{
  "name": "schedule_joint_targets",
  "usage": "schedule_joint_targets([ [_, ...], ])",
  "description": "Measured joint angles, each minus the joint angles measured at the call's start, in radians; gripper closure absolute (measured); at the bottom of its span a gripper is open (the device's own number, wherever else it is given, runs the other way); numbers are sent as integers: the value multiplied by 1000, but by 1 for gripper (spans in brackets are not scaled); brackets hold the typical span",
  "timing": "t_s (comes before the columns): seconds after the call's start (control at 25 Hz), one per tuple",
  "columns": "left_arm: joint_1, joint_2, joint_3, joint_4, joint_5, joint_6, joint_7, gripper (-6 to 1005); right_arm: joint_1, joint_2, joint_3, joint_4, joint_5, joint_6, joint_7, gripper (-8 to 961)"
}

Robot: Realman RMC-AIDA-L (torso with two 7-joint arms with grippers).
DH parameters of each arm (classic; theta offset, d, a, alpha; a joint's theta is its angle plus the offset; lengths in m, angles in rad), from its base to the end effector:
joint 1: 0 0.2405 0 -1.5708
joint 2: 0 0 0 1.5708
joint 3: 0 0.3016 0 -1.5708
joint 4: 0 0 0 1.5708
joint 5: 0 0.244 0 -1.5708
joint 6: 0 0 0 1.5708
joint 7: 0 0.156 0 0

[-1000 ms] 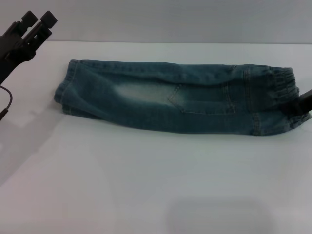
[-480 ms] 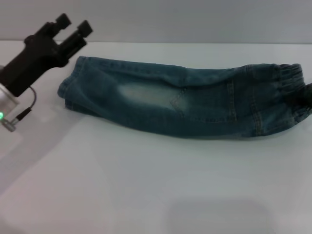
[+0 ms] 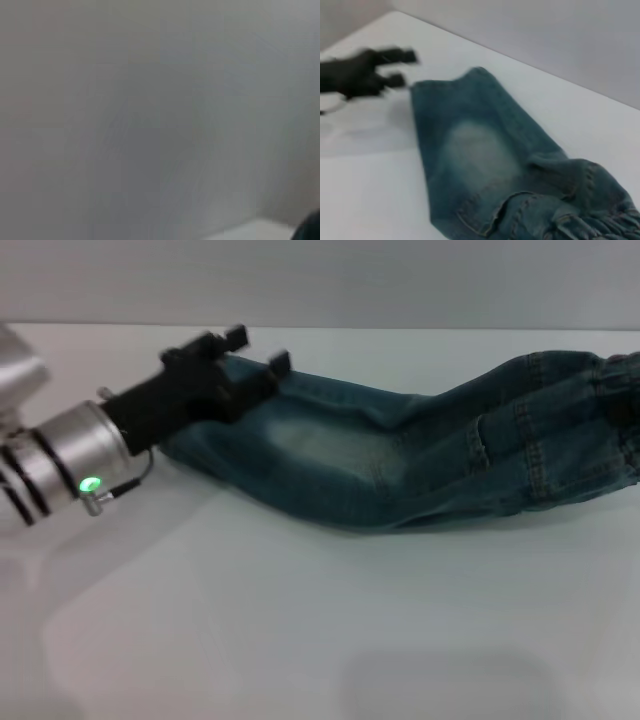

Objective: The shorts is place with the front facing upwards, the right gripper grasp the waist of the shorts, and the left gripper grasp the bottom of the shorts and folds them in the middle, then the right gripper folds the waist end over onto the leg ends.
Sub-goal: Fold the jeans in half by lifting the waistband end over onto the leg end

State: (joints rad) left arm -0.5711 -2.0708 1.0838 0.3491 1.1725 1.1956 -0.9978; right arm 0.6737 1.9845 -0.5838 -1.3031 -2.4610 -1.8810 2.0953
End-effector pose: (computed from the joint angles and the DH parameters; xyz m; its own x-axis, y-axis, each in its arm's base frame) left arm -0.2908 0.4251 -0.0703 0.6594 0.1562 0.7354 0.5670 -0.7457 -0.3499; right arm 0.2548 0.4153 0.1278 0.7838 -0.5990 -0.1637 -0.6161 -0.7174 -0.3252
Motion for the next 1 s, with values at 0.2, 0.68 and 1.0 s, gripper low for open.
schedule_joint_targets([
  [0.2, -38, -7, 76, -33, -9, -95, 34, 274, 18, -8, 18, -27, 48, -91, 15, 891],
  [0.68, -126, -7, 172, -201, -16, -162, 116, 275, 24, -45, 57, -102, 209, -239, 94, 892],
  [1.0, -128, -9, 202, -216, -18, -156, 106, 274, 30, -86, 64, -107, 315, -283, 147, 891],
])
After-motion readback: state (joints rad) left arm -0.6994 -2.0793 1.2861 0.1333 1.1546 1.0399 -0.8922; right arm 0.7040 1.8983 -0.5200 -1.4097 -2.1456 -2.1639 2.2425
